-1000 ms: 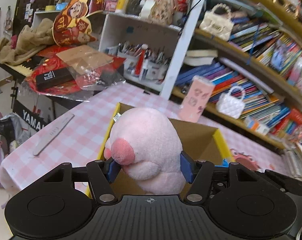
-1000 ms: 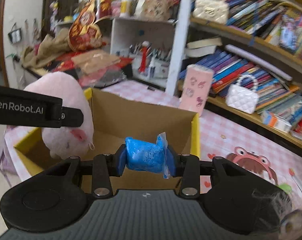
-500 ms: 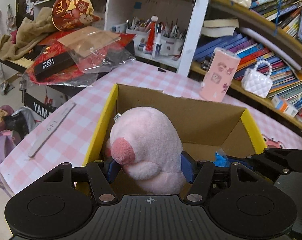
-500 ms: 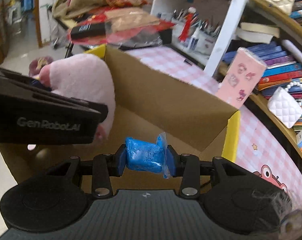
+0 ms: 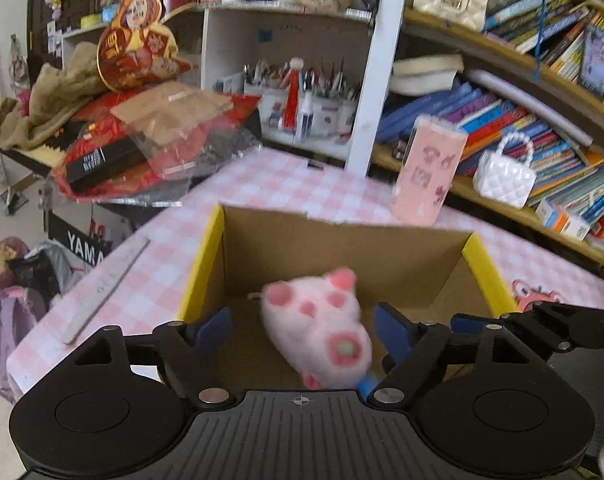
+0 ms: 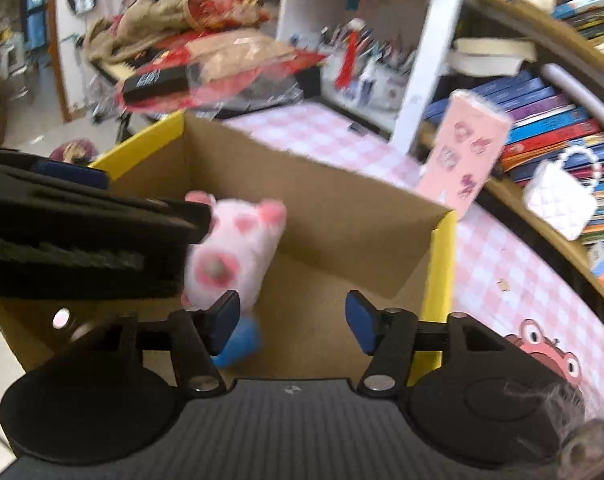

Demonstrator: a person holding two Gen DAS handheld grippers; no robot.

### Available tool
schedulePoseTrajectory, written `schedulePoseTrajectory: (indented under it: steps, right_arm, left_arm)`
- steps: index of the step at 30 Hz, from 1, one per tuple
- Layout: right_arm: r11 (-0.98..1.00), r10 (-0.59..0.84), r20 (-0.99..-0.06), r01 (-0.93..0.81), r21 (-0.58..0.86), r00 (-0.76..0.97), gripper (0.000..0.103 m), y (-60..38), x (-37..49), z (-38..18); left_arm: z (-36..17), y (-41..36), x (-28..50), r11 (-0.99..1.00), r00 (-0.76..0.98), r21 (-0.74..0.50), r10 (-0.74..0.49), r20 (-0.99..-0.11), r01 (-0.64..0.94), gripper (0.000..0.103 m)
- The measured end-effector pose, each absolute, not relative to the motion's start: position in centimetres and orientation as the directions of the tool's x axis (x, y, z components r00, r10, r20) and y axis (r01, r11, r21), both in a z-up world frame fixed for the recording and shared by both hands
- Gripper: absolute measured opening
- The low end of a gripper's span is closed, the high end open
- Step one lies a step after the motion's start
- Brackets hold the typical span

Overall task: Organize objects
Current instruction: 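Open both tools to drop the pig and packet into the yellow box, then withdraw both tools from the box back toward the toy pile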

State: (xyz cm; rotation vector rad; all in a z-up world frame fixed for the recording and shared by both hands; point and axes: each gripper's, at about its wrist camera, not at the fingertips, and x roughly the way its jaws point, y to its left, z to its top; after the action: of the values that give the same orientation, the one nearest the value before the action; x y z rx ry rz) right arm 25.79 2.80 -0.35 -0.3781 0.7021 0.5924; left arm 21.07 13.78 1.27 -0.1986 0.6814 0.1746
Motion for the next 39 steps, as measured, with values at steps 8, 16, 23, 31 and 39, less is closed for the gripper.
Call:
schedulePoseTrajectory:
  steps: [8, 16, 23, 31, 39]
  right_arm:
    - [0.854, 0.38, -0.578, -0.514, -0.08, 0.722, 0.059, 0.3, 22.4, 3.0]
    - [0.881, 0.373, -0.51, -0.468, -0.069, 0.776, 0.059, -1.6, 16.7, 5.1]
    - [0.899, 0.329, -0.525, -0.431, -0.081, 0.785, 0.061, -1.7, 11.2, 4.4]
    - [0.935, 0.216, -0.593, -0.339, -0.103, 0.776, 0.063, -2.3, 6.3, 1.4]
    - [0.963, 0.136, -0.618, -0.25, -0.102, 0.774, 0.068, -3.6, 1.8, -0.2]
  left_arm:
    - [4.2, 14.1, 16.3, 0.966, 0.827, -0.133, 0.113, -0.55, -0.22, 0.091]
    - [4.7, 14.9, 11.3, 0.963, 0.846, -0.149, 0.116, -0.52, -0.223, 0.096]
    - [3.3, 15.2, 7.0, 0.96, 0.826, -0.155, 0.112, -0.552, -0.234, 0.097]
    - [1.2, 14.5, 3.0, 0.967, 0.781, -0.114, 0.113, -0.614, -0.229, 0.097]
    - [0.2, 12.7, 0.2, 0.982, 0.757, -0.044, 0.113, -0.643, -0.185, 0.098]
